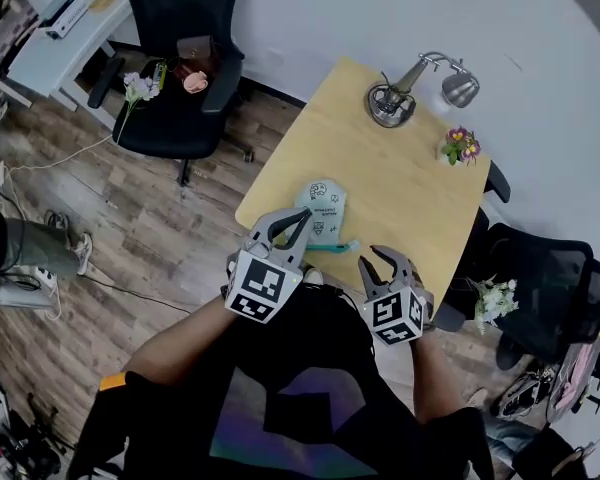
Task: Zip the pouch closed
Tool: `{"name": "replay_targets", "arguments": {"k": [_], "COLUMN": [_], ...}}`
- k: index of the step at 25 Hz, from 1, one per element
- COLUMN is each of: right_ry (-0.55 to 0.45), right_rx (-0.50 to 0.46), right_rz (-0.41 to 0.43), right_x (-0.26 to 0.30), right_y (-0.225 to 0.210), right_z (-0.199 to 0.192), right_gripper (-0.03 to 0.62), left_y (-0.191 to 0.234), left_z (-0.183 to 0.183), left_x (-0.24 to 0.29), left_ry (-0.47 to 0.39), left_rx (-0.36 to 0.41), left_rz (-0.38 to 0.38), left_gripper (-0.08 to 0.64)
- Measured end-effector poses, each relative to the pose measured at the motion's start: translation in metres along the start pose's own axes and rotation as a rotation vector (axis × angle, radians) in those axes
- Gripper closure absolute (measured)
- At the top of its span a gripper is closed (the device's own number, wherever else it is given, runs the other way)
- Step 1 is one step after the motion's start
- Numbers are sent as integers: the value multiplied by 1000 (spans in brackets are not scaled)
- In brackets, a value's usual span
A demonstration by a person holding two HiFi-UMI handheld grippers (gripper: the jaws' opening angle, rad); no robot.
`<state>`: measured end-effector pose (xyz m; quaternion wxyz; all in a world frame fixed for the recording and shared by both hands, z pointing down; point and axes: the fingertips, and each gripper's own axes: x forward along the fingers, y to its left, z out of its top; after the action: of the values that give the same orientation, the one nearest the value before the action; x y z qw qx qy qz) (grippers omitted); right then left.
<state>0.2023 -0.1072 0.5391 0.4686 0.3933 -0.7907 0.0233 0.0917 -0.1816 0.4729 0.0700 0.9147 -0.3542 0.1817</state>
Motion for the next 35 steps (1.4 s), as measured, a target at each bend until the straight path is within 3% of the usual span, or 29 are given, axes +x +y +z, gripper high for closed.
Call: {"name": "replay_targets", "arguments": {"k": [5,18,27,35], "right_ry": [12,53,85,107], "right_rx": [-104,-372,-468,-441], "right_rz": [101,212,291,372], "right_x": [21,70,87,91], "right_y": [9,23,29,32], "right_z": [-20,-52,-61,-63], "right_gripper": [476,456,456,469], "left_y": [-4,-5,-6,-6], "left_z": [-21,-55,-62,-62], "left_x": [7,0,0,2], "left_ry": [61,169,192,189], "left_rx": [-44,-82,-97,-95], "left_rz": [42,115,119,115], "left_gripper": [549,549,549,549]}}
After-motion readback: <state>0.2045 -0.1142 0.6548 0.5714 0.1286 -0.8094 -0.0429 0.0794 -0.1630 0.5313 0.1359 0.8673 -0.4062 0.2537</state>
